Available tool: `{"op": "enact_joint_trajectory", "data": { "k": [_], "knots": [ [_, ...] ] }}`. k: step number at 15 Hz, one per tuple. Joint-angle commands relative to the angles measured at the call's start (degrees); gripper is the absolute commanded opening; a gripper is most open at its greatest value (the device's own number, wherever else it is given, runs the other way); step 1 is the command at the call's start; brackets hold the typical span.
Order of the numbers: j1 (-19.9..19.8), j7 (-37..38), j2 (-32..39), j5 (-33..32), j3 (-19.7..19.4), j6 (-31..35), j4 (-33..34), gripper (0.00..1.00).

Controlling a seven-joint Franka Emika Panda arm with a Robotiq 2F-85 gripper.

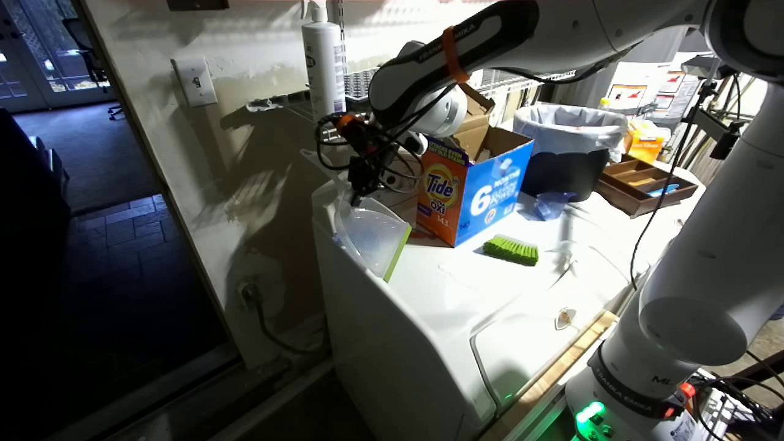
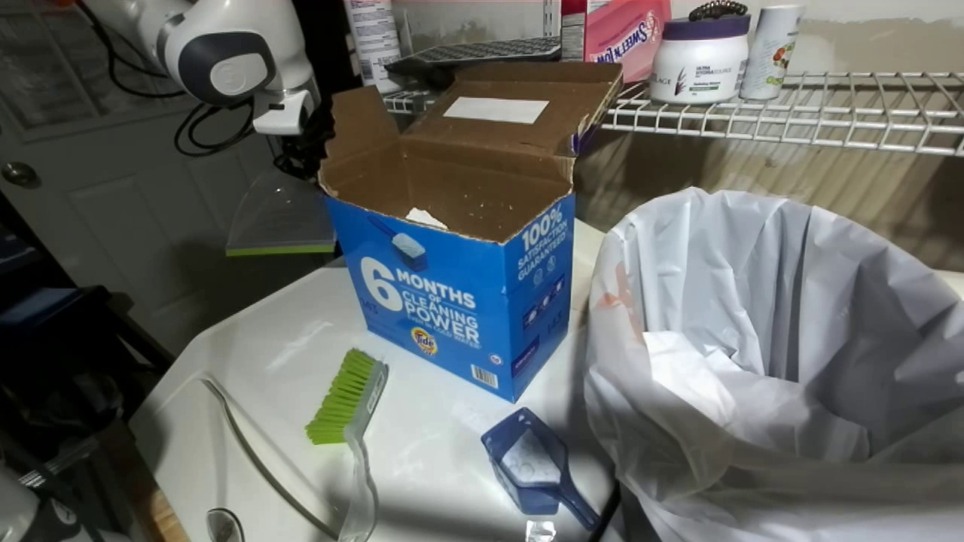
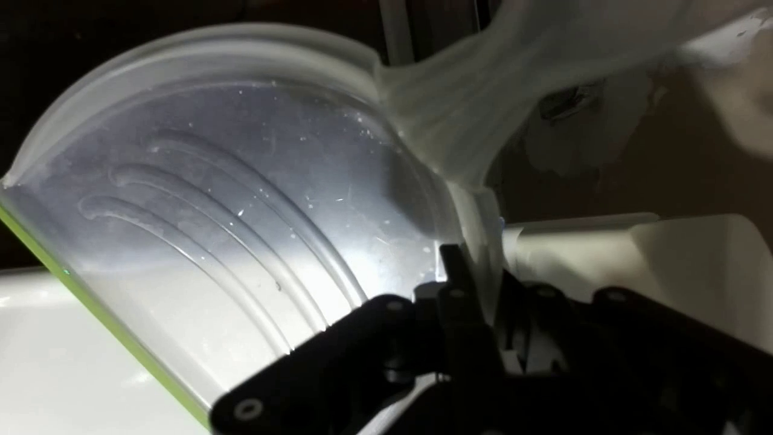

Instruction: Move the dustpan forward

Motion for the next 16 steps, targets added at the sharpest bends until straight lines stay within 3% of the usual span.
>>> {"op": "enact_joint_trajectory", "data": {
  "k": [1, 8, 16],
  "knots": [
    [-0.82, -7.20, 0.70, 4.79, -1.00, -2.54, 1.61, 0.02],
    [-2.62, -15.86, 3.40, 13.32, -2.95, -14.49, 5.79, 0.02],
    [-4.20, -9.65, 9.58, 14.01, -4.53, -29.37, 13.28, 0.02]
  ]
}}
